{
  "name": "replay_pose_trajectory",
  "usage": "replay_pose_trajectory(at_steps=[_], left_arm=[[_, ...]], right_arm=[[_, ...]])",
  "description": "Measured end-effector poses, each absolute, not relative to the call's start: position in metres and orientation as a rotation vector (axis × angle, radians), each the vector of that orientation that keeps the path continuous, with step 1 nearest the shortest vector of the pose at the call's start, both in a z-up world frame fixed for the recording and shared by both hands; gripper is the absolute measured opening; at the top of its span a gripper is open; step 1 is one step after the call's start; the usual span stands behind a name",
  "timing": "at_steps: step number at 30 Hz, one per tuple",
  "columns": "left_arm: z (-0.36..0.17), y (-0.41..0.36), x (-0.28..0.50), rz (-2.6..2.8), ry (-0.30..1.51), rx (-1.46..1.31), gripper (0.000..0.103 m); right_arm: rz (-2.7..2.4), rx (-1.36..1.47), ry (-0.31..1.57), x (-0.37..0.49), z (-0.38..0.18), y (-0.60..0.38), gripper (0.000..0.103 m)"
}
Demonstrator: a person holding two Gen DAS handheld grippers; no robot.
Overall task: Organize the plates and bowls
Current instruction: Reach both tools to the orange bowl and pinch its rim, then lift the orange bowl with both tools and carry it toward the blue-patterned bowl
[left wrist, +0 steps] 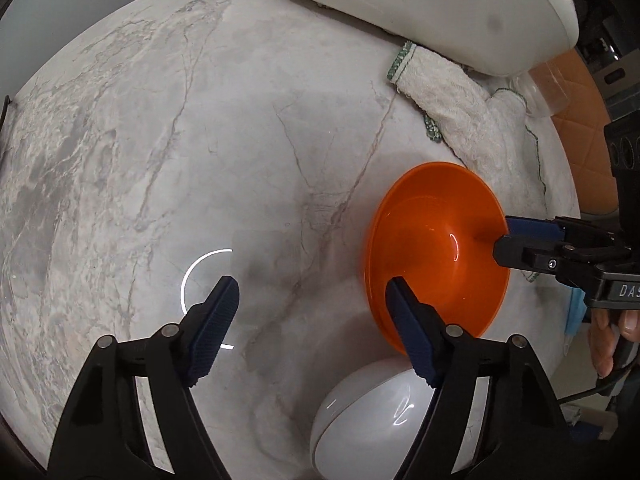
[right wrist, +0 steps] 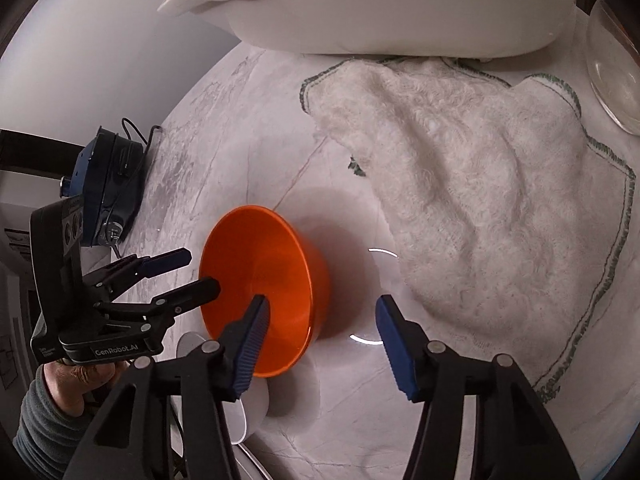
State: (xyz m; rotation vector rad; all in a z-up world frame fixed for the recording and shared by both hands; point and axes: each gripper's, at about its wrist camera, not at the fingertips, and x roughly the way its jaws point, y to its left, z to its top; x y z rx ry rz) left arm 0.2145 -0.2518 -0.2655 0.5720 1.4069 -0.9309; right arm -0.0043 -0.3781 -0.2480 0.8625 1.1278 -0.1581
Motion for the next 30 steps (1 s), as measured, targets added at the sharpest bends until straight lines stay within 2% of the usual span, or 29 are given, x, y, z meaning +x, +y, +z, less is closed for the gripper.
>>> replay_pose_trajectory(at_steps=[10, 11, 14, 18, 26, 28, 30], left_arm=[[-0.281, -0.264, 0.218, -0.908, 1.414, 0.589, 0.072], [-0.282, -0.266, 0.218, -0.916, 1.418, 0.584, 0.061], [-0.287, -0.271, 0.219, -0.937, 1.435, 0.569, 0.042], [-0.289, -0.277, 0.214, -0.942, 1.428, 0.589, 0.041], [-0.289, -0.288, 0.198, -0.981, 1.446, 0.58, 0.017], [-0.289, -0.291, 0.194, -0.99, 1.45, 0.587, 0.013], [-0.29, -0.3, 0.183, -0.99, 1.446, 0.598, 0.01]], right_arm=[[-0.176, 0.844, 1.181, 0.011, -0.262, -0.372, 0.042], [-0.18, 0.84, 1.188, 0.012, -0.263, -0.373, 0.04], [-0.18, 0.844, 1.199, 0.014, -0.267, -0.373, 0.033], [-0.18, 0.848, 1.207, 0.016, -0.27, -0.374, 0.033], [-0.166, 0.843, 1.225, 0.027, -0.273, -0.372, 0.025], [-0.147, 0.826, 1.218, 0.03, -0.272, -0.369, 0.014], [-0.154, 0.784, 1.226, 0.034, -0.269, -0.364, 0.013]])
